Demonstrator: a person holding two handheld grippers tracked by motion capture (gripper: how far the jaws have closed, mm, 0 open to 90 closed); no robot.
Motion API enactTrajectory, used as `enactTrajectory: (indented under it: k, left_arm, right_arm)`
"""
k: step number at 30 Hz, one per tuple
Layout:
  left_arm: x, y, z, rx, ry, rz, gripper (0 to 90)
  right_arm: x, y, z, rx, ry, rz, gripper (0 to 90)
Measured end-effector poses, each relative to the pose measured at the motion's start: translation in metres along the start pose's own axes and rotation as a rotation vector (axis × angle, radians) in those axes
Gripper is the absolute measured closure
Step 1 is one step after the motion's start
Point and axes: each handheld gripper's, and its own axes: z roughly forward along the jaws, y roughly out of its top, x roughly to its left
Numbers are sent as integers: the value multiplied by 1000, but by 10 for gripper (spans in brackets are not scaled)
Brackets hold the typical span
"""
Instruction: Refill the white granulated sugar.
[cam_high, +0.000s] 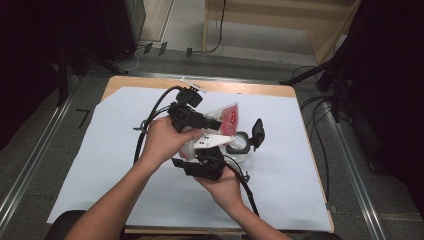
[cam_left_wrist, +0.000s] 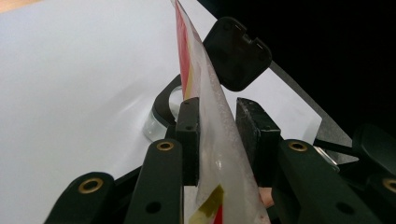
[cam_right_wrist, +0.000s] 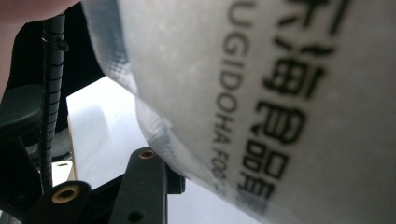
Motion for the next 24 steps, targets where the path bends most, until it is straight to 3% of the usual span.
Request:
enactTrajectory:
  k: [8,24]
  left_arm:
    - [3,0,3,11,-6,-6,726]
    - [0,1,0,-19,-10,-4,729]
  right_arm:
    - [-1,0,0,18,5,9,638]
    - [2,1,0,2,-8,-1,637]
